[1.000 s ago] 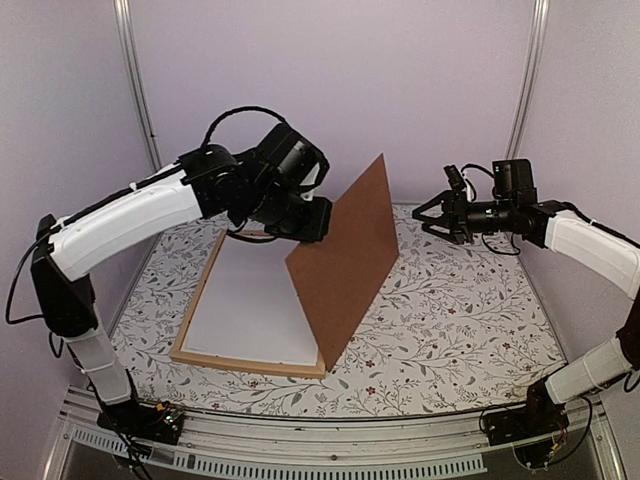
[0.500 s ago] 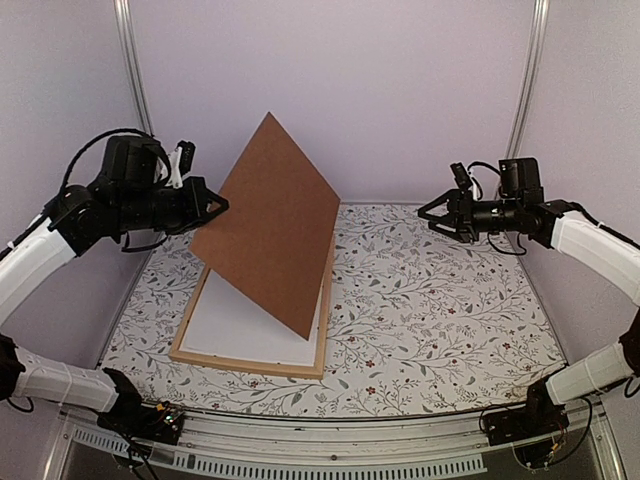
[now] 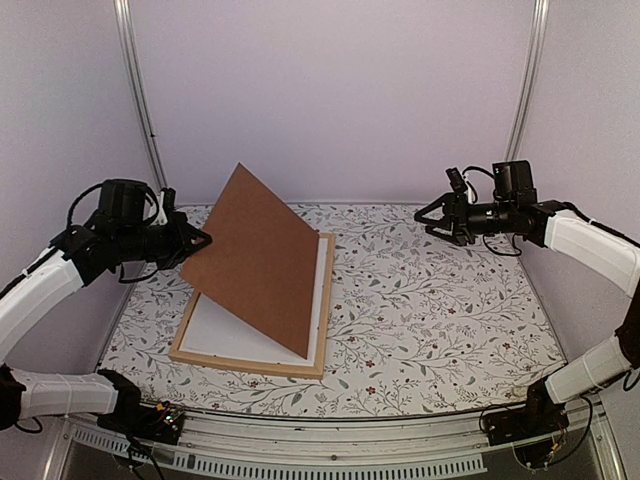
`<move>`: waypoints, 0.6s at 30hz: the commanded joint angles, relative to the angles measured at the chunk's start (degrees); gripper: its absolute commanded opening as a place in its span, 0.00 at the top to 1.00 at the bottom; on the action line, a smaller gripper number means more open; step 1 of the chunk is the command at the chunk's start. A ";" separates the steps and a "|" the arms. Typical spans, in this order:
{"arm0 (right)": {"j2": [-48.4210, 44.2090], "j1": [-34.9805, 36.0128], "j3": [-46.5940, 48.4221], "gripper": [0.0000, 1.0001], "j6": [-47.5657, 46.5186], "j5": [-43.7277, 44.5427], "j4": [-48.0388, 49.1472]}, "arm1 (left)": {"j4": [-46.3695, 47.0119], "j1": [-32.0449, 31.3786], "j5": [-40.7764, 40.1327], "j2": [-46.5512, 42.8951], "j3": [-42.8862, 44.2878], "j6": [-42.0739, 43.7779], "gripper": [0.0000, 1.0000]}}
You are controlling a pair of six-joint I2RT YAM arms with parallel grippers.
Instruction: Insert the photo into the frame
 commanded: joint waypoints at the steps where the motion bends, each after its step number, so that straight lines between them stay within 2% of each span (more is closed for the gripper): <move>1: 0.67 -0.26 -0.71 0.28 -0.82 -0.34 1.23 | 10.46 1.83 5.15 -1.88 -1.40 -2.10 1.00; 18: 1.07 -0.31 -1.89 0.28 -0.91 -0.27 1.75 | 10.03 4.23 8.48 -2.84 -3.97 -0.67 1.00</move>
